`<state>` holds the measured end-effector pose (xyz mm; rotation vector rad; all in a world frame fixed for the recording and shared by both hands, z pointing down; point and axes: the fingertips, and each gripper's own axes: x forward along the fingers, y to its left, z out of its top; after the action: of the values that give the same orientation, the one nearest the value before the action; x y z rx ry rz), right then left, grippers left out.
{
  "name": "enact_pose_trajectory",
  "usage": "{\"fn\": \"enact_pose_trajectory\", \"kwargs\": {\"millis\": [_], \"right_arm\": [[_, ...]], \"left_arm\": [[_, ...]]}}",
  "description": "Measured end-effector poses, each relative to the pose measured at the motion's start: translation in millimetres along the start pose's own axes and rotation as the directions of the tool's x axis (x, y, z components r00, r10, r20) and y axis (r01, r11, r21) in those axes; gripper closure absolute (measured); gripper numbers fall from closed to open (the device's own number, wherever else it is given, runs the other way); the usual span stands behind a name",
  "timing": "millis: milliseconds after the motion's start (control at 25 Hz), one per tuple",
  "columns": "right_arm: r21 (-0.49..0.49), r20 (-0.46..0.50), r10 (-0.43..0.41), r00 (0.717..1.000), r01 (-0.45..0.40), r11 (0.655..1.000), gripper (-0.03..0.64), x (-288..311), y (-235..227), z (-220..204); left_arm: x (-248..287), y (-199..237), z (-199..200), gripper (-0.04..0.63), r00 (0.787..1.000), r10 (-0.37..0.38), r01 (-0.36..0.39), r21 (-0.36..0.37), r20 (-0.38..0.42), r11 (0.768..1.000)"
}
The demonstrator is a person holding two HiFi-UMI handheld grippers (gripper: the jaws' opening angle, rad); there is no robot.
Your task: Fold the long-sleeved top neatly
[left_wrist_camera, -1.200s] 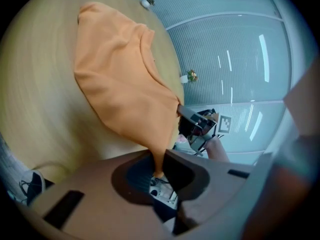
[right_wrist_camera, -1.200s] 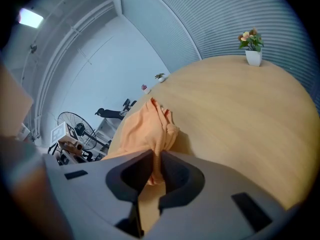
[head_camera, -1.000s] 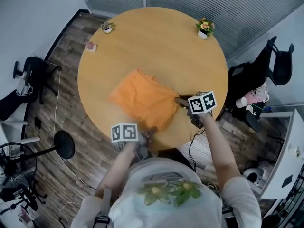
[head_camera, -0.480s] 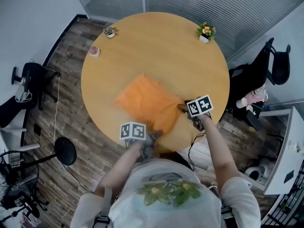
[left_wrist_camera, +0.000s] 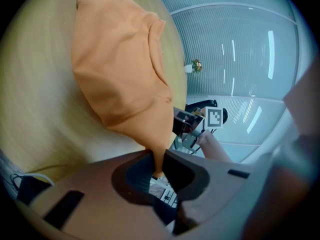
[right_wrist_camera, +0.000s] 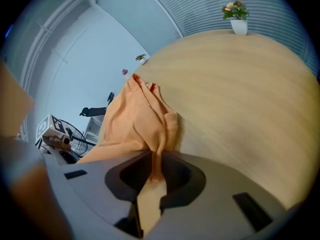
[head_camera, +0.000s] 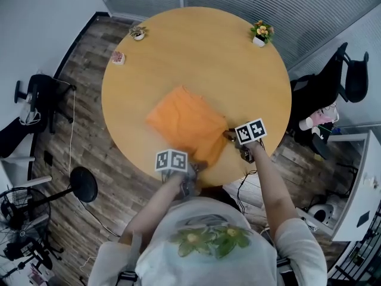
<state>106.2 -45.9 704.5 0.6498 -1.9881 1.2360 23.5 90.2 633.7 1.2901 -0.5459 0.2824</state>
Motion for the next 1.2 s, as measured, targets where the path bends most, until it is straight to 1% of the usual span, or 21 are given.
{"fn": "enact_pose_trajectory", "kwargs": {"millis": [80,200,320,400,480,600,760,880,1040,1120,1200], "right_arm": [[0.027,0.008,0.040,0.999,-0.040,0.999,0.549,-9,5,2],[0.069,0.058,0.113,0.992,-0.117,0.991,0.551,-32,21,11],[0.079,0.124,0.178,0.976,-0.189,0.979,0.554,-54,47,23],[0.072,0.151,0.197,0.969,-0.210,0.975,0.554,-60,59,30],[0.071,0.166,0.197,0.966,-0.211,0.975,0.554,-61,66,37],[0.105,0.187,0.186,0.965,-0.208,0.973,0.554,-58,73,51],[0.148,0.207,0.174,0.963,-0.206,0.967,0.554,-51,85,79],[0.211,0.216,0.172,0.961,-0.218,0.953,0.554,-41,90,102],[0.299,0.212,0.155,0.965,-0.215,0.930,0.554,-19,90,132],[0.329,0.199,0.137,0.970,-0.198,0.923,0.554,-4,90,147],[0.355,0.178,0.117,0.977,-0.175,0.919,0.554,12,88,158]], "left_arm": [[-8,-2,1,0.543,1.000,-0.011,0.011,-0.003,0.011,1.000],[-31,-9,5,0.544,0.997,-0.055,0.055,-0.008,0.052,0.998],[-59,-17,11,0.544,0.990,-0.103,0.104,-0.010,0.100,0.995],[-74,-19,16,0.543,0.983,-0.131,0.134,-0.016,0.129,0.991],[-86,-21,25,0.543,0.973,-0.158,0.166,-0.032,0.165,0.986],[-103,-22,42,0.543,0.957,-0.189,0.207,-0.061,0.223,0.976],[-124,-22,67,0.543,0.939,-0.214,0.239,-0.061,0.270,0.969],[-139,-21,90,0.543,0.924,-0.239,0.271,-0.072,0.299,0.960],[-156,-15,123,0.543,0.896,-0.279,0.342,-0.134,0.345,0.930],[-162,-5,141,0.543,0.887,-0.282,0.362,-0.172,0.366,0.916],[-166,7,159,0.543,0.879,-0.280,0.384,-0.222,0.387,0.896]]}}
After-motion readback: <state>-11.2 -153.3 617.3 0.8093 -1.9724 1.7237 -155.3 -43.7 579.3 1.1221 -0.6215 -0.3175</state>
